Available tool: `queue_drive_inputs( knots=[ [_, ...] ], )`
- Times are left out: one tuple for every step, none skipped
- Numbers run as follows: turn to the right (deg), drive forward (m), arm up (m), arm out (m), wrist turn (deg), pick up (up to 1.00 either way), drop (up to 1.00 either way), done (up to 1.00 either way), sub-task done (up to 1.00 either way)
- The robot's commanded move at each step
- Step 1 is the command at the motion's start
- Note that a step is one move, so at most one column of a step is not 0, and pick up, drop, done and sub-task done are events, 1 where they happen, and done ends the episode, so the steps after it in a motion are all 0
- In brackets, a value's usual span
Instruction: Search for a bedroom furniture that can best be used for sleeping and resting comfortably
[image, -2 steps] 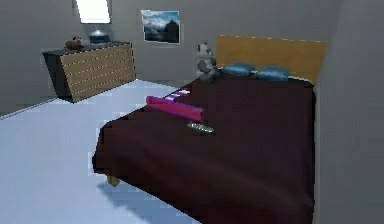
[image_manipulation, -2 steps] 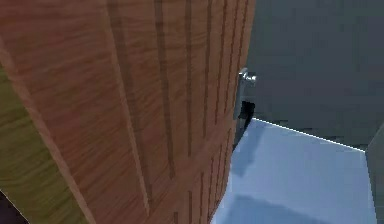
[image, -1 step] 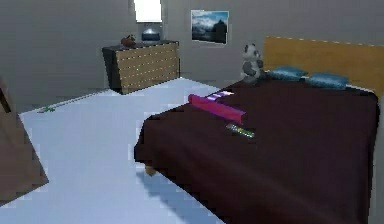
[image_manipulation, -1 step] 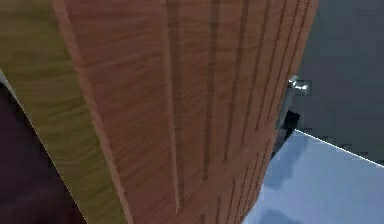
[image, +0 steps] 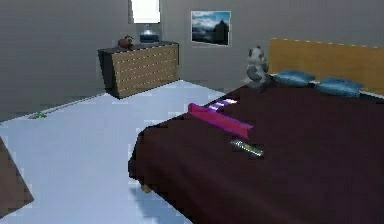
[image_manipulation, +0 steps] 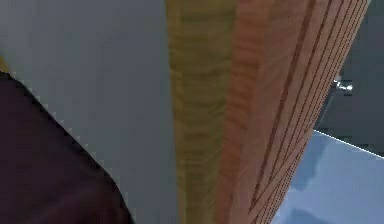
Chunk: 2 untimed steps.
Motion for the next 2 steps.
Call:
queue_drive_inputs(
  knots=[
    [45.0,0.00,0.00,0.00,0.0,0.00,0.00,0.00,0.00],
    [9.0,0.00,0.00,0.00,0.0,0.00,0.00,0.00,0.00]
  ],
)
